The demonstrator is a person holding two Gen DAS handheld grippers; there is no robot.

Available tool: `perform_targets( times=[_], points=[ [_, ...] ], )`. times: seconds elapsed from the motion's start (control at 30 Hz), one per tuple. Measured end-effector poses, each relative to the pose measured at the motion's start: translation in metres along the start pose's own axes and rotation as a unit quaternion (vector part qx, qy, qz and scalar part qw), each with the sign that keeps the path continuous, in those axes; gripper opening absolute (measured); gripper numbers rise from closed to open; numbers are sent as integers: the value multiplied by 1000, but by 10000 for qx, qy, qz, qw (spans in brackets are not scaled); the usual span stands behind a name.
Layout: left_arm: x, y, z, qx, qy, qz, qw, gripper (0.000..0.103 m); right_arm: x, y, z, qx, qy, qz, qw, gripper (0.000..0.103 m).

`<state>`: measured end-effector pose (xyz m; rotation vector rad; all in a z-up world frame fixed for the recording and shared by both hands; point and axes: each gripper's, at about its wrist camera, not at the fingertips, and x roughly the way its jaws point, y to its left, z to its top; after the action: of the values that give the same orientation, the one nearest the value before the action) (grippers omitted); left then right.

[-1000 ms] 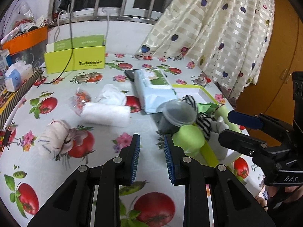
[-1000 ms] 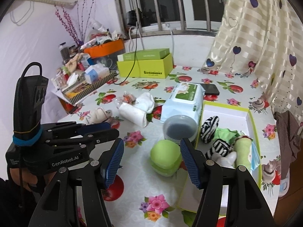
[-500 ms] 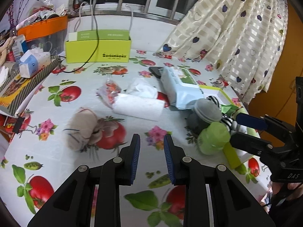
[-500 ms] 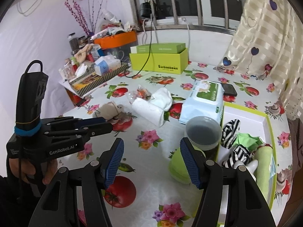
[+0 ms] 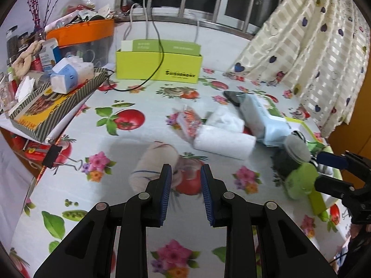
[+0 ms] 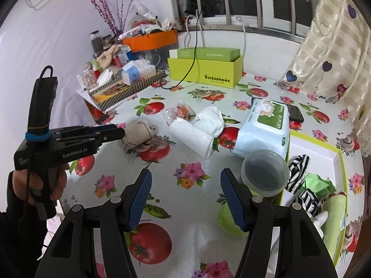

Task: Organize soft objects
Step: 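Grasp the white gauze-wrapped ball with the left gripper while the right gripper grasps the white rolled towel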

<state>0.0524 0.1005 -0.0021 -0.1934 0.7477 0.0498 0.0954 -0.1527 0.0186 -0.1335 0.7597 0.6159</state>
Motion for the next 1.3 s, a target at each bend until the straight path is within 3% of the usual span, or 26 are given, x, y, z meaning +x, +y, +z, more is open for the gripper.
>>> perform_targets(
  times=[0.17,0.23,0.67,1.0,1.17,1.3],
  points=[
    [9,14,4,7,-16,169,9999,31,12,2,8,-121,125,-1,9998,62],
    [13,21,6,46,-53,217,9997,45,17,3,12,-176,171,-4,9997,62],
    [55,36,6,203,348,2,9992,45,71,0,52,-726,792,-87,9942,62],
    [62,38,4,294,331,-150,9989,46,133,-3,75,-1070,1483,-246,9828,62],
    [63,39,4,278,347,-210,9988,47,157,0,72,-1175,1875,-88,9752,62],
    [61,39,3,329,348,-240,9986,47,152,13,65,-1329,1968,308,9709,61]
  ],
)
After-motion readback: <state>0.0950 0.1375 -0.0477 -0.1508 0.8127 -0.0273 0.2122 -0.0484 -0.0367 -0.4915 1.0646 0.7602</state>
